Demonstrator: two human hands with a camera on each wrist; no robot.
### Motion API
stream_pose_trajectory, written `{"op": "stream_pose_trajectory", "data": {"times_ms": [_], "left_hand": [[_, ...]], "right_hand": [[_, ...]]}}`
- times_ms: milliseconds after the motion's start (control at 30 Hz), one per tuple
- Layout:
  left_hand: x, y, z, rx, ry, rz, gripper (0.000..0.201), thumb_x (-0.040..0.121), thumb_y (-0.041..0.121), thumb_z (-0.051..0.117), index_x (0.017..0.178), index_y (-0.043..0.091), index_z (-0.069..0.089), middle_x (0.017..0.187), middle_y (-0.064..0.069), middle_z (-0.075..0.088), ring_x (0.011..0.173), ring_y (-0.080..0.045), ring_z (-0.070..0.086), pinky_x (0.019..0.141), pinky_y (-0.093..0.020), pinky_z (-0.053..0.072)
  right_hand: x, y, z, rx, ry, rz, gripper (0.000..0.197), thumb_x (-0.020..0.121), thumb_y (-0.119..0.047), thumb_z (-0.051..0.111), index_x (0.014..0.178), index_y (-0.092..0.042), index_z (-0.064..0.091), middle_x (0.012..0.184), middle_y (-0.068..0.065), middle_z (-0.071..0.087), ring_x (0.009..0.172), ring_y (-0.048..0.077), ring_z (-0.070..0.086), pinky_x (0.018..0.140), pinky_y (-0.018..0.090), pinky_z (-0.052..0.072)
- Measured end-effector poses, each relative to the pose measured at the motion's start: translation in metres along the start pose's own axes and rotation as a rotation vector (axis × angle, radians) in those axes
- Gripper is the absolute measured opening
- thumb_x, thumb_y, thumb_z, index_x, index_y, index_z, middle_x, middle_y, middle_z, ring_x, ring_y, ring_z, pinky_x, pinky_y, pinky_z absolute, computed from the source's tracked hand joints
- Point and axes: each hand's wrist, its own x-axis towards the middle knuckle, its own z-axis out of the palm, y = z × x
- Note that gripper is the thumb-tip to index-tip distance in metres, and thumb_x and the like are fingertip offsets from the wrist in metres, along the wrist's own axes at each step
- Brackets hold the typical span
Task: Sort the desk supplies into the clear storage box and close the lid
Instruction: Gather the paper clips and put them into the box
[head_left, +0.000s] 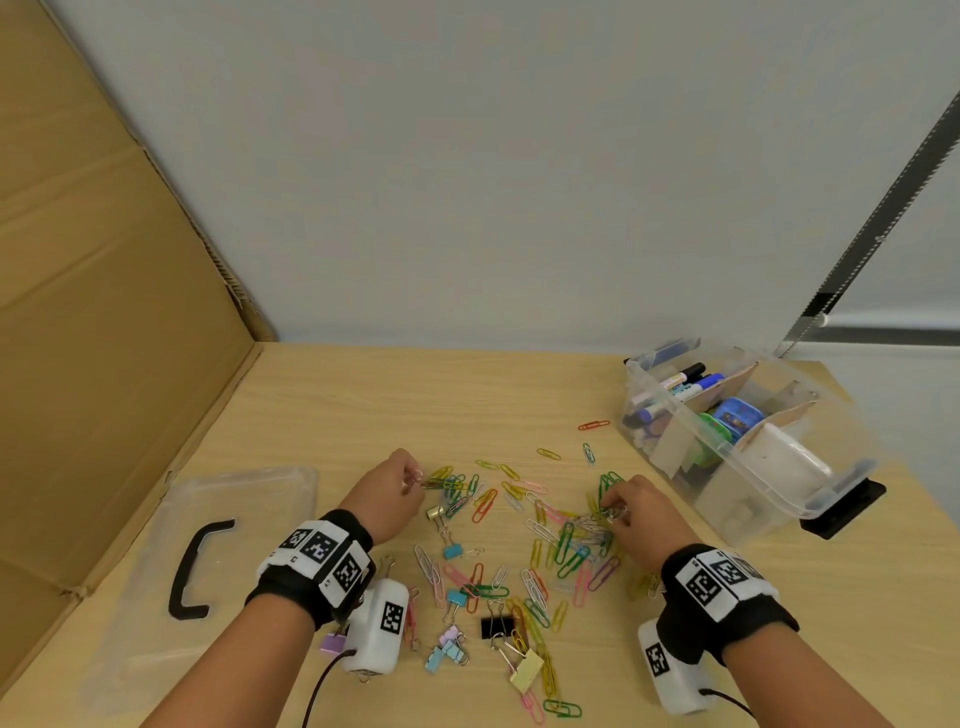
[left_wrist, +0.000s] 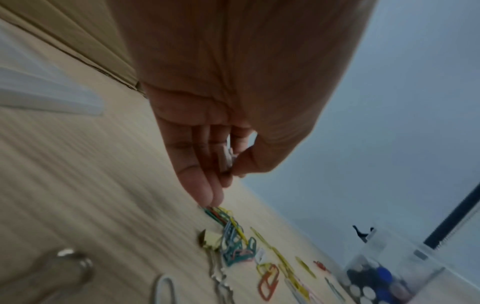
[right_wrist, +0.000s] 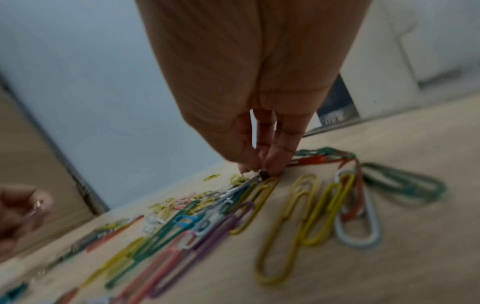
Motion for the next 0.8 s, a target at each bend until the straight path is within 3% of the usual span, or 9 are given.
{"op": "stream_pose_trajectory", "data": {"times_ms": [67,133,233,333,467,667,800], "left_hand": [[0.002,0.003,0.004,0.066,-0.015,0.005,0.009,0.093,0.01,0.041,0.087,0.012,0.048,0.079,0.001,0.052,0.077,-0.022,0.053,0.066,-0.029,0.043],[0.004,0.005,0.008,0.14,-0.027,0.002,0.016,0.094,0.011,0.038,0.082,0.012,0.047,0.085,-0.004,0.055,0.081,-0.023,0.05,0.064,-0.028,0.037],[0.008,0.005,0.013,0.215,-0.06,0.0,0.015,0.095,0.017,0.04,0.083,0.013,0.049,0.1,-0.011,0.058,0.086,-0.023,0.053,0.073,-0.03,0.04],[0.01,0.005,0.017,0.273,-0.069,-0.014,0.01,0.092,0.027,0.05,0.09,0.018,0.05,0.099,-0.003,0.048,0.085,-0.018,0.05,0.077,-0.025,0.04],[0.012,0.002,0.021,0.356,-0.112,-0.024,0.014,0.088,0.024,0.061,0.093,0.023,0.048,0.098,0.001,0.042,0.084,-0.015,0.046,0.077,-0.022,0.039],[0.013,0.0,0.02,0.367,-0.097,-0.018,0.01,0.088,0.021,0.058,0.088,0.024,0.049,0.097,0.001,0.044,0.084,-0.016,0.047,0.08,-0.024,0.04],[0.012,0.002,0.019,0.367,-0.104,-0.012,0.011,0.087,0.017,0.057,0.089,0.024,0.048,0.092,0.003,0.042,0.081,-0.016,0.047,0.076,-0.023,0.04]], "right_hand": [[0.0,-0.002,-0.002,-0.039,-0.04,-0.022,0.027,0.082,0.0,0.055,0.103,-0.015,0.061,0.097,-0.002,0.048,0.084,0.013,0.048,0.074,0.02,0.037],[-0.002,-0.005,-0.004,-0.058,-0.054,-0.029,0.026,0.081,-0.004,0.057,0.104,-0.017,0.059,0.095,-0.003,0.049,0.084,0.014,0.05,0.074,0.022,0.041],[-0.004,-0.008,-0.005,-0.048,-0.061,-0.024,0.023,0.081,-0.006,0.059,0.101,-0.019,0.058,0.094,-0.003,0.05,0.084,0.014,0.051,0.074,0.022,0.042],[-0.004,-0.01,-0.007,-0.068,-0.1,-0.029,0.024,0.081,-0.003,0.054,0.095,-0.022,0.052,0.091,-0.002,0.052,0.08,0.014,0.05,0.069,0.021,0.039],[-0.007,-0.009,-0.009,-0.048,-0.163,-0.045,0.028,0.08,-0.005,0.057,0.096,-0.026,0.05,0.093,-0.005,0.048,0.082,0.012,0.049,0.062,0.012,0.035],[-0.011,-0.009,-0.008,-0.108,-0.17,-0.085,0.024,0.083,-0.006,0.053,0.099,-0.025,0.051,0.086,-0.007,0.045,0.082,0.014,0.048,0.072,0.023,0.041],[-0.014,-0.002,-0.017,0.045,-0.07,0.002,0.026,0.08,-0.021,0.065,0.099,-0.029,0.049,0.085,-0.003,0.055,0.082,0.016,0.053,0.067,0.023,0.041]]}}
